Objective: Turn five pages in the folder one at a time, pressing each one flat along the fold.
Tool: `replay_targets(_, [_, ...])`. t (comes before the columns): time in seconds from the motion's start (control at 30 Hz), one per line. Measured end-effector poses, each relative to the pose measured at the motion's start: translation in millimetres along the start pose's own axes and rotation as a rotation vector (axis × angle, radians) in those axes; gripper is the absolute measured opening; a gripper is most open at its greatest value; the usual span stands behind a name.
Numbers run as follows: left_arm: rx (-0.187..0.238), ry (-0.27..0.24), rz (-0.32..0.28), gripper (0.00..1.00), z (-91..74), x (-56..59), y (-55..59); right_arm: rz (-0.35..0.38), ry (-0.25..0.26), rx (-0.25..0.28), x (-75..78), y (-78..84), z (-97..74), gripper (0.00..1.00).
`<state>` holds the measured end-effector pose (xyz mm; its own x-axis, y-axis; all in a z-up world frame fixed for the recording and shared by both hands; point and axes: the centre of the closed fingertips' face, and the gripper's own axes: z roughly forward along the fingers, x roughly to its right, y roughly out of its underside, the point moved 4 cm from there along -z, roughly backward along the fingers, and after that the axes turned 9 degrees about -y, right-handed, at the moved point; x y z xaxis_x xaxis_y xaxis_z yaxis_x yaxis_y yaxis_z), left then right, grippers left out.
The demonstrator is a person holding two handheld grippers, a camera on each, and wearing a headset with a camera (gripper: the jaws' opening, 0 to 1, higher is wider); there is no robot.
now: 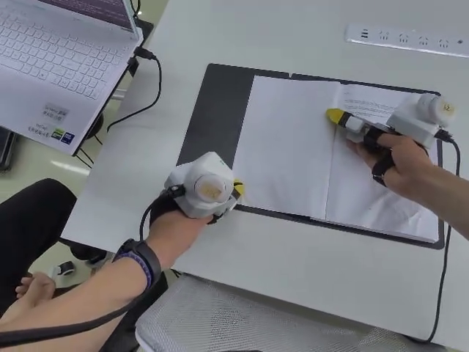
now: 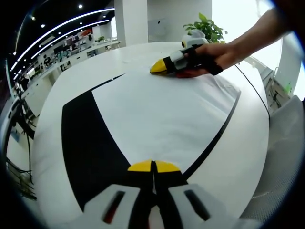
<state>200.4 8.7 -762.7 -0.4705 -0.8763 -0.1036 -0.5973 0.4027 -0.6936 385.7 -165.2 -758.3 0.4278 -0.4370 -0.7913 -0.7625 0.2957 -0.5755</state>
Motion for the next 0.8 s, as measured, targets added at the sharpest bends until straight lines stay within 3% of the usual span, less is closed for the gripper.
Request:
replay_targets(0.1, [0.001, 0.001, 0.000, 0.00, -0.2, -0.1, 0.3, 0.012, 0.016, 0.036, 9.1, -9.3, 5.6, 0.00])
replay_targets(0.37, [0.003, 0.001, -0.013, 0.00, -1.6, 0.7, 0.8, 0.053, 0.046, 0.120, 8.1, -22.6, 13.8, 0.00])
replay_targets(0.8, [-0.001, 0.003, -0.024, 0.00, -3.4, 0.7, 1.6, 0.039, 0.103, 0.182, 23.3, -41.0, 29.6, 0.00])
